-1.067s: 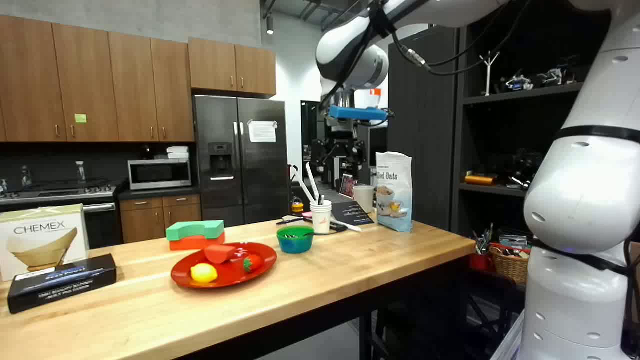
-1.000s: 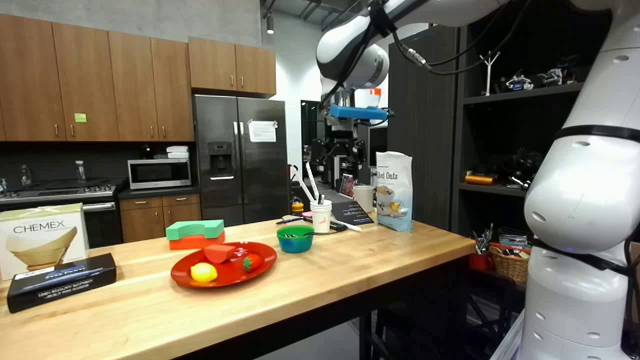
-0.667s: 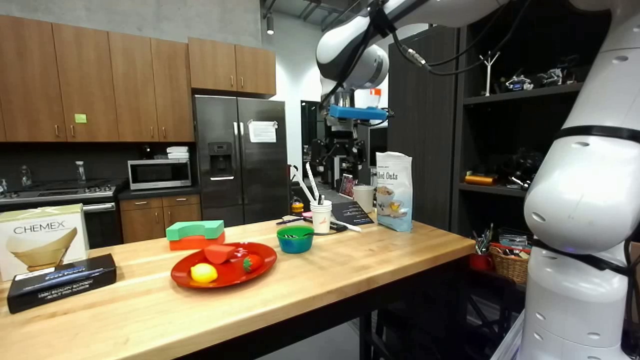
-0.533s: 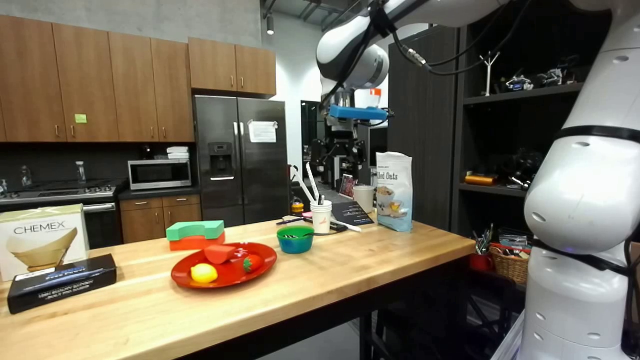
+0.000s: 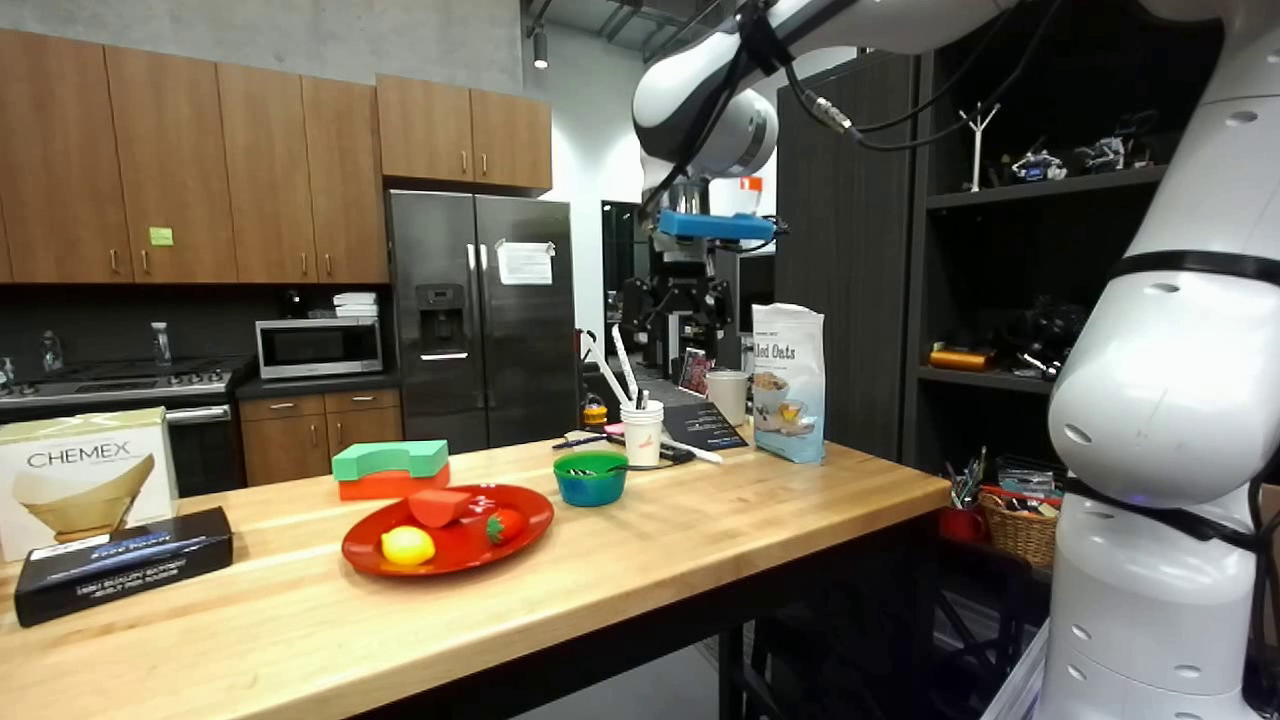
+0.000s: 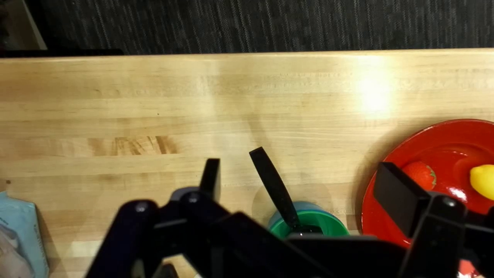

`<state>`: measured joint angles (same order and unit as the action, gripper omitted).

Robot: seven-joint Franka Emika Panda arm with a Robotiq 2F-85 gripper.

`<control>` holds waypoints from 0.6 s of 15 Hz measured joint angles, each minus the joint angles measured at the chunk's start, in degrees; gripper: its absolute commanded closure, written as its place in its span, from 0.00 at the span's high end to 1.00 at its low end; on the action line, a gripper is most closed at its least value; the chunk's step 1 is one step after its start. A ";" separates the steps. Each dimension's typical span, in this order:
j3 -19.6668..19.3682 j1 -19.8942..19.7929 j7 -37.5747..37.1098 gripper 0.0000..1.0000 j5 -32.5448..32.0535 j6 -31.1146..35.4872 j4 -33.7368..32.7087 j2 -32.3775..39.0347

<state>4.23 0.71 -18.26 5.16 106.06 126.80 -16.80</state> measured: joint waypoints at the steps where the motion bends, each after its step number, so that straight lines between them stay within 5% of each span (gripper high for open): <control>1: 0.03 0.05 0.94 1.00 -0.65 0.00 0.02 0.00; 4: 0.08 0.38 6.80 1.00 -3.72 -0.74 -1.17 0.88; 9: -0.04 1.37 21.12 1.00 -5.13 -5.03 -17.35 11.16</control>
<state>4.19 2.08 2.86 0.02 101.03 109.45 -5.64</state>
